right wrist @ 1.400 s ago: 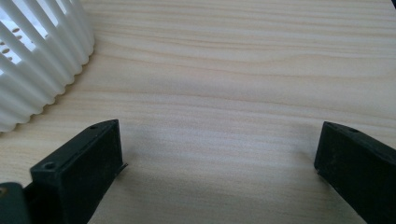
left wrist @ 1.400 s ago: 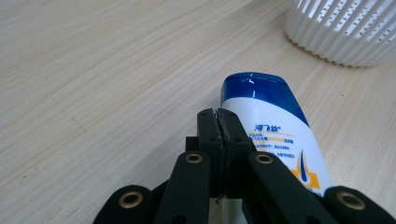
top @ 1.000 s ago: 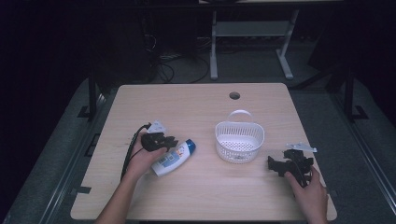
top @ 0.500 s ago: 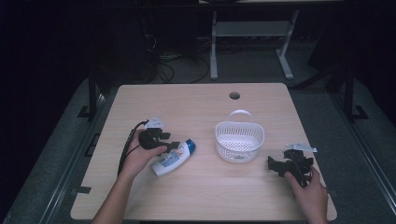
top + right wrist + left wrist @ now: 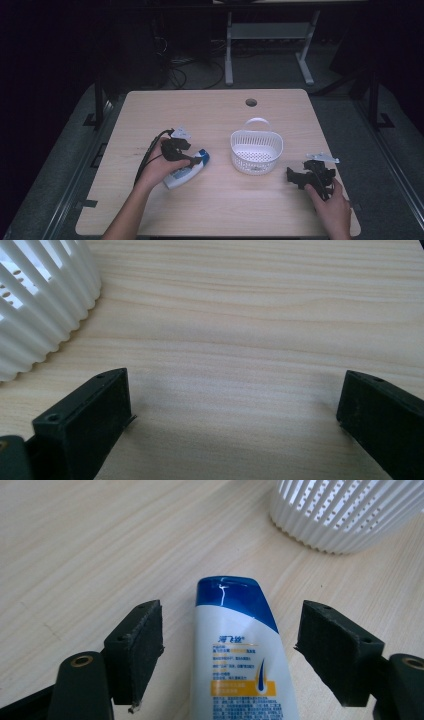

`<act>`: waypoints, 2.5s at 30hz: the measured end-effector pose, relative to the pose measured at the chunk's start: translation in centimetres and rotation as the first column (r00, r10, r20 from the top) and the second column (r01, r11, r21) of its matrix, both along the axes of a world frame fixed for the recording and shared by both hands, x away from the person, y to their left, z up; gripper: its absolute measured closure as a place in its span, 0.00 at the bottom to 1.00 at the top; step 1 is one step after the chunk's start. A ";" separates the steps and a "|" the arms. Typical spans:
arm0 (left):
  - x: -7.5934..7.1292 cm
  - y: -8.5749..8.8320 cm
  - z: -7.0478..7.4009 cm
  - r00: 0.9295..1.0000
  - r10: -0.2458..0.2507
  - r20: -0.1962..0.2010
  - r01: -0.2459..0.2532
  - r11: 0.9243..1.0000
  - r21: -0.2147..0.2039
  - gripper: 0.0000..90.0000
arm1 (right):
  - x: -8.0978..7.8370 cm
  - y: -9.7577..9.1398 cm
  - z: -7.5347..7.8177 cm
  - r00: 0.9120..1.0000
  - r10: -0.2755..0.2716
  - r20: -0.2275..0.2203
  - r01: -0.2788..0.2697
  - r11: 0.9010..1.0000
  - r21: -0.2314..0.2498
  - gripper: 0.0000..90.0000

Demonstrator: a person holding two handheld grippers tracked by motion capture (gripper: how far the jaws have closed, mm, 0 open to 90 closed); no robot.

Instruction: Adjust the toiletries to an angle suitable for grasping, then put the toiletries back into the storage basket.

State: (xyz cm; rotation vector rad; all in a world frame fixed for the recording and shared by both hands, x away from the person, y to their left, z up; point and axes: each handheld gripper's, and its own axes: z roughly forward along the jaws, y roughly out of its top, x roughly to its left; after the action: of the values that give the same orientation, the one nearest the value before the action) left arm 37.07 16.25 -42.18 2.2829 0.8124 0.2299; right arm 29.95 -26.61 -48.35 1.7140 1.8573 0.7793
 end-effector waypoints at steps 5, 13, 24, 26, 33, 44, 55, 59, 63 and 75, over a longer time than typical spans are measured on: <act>0.2 -0.6 -0.6 1.000 -0.004 -0.019 0.005 1.000 0.030 0.26 | 0.0 0.0 0.0 1.000 0.000 0.000 0.000 1.000 0.000 0.00; 0.6 -1.5 -1.5 0.999 -0.005 -0.033 0.009 0.996 0.092 0.24 | 0.0 0.0 0.0 1.000 0.000 0.000 0.000 1.000 0.000 0.00; 0.8 -2.7 -2.6 0.998 -0.014 -0.065 0.026 0.984 0.179 0.22 | 0.0 0.0 0.0 1.000 0.000 0.000 0.000 1.000 0.000 0.00; 0.9 -2.7 -2.7 0.998 -0.015 -0.065 0.027 0.981 0.194 0.22 | 0.0 0.0 0.0 1.000 0.000 0.000 0.000 1.000 0.000 0.00; 1.0 -2.9 -2.9 0.998 -0.018 -0.065 0.032 0.974 0.225 0.22 | 0.0 0.0 0.0 1.000 0.000 0.000 0.000 1.000 0.000 0.00; 0.9 -3.0 -2.9 0.995 -0.031 -0.095 0.051 0.974 0.221 0.31 | 0.0 0.0 0.0 1.000 0.000 0.000 0.000 1.000 0.000 0.00; 0.9 -3.0 -2.9 0.995 -0.026 -0.092 0.045 0.976 0.214 0.38 | 0.0 0.0 0.0 1.000 0.000 0.000 0.000 1.000 0.000 0.00; 0.9 -2.8 -2.8 0.996 -0.026 -0.090 0.045 0.975 0.217 0.38 | 0.0 0.0 0.0 1.000 0.000 0.000 0.000 1.000 0.000 0.00; 0.9 -2.6 -2.7 0.996 -0.022 -0.086 0.040 0.976 0.215 0.39 | 0.0 0.0 0.0 1.000 0.000 0.000 0.000 1.000 0.000 0.00; 0.6 -1.3 -1.2 0.998 -0.004 -0.069 0.012 0.992 0.125 0.39 | 0.0 0.0 0.0 1.000 0.000 0.000 0.000 1.000 0.000 0.00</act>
State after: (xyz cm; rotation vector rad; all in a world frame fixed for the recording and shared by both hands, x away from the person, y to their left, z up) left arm 37.70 14.94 -43.34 2.4229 0.8448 0.2052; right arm 29.95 -26.61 -48.35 1.7142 1.8573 0.7794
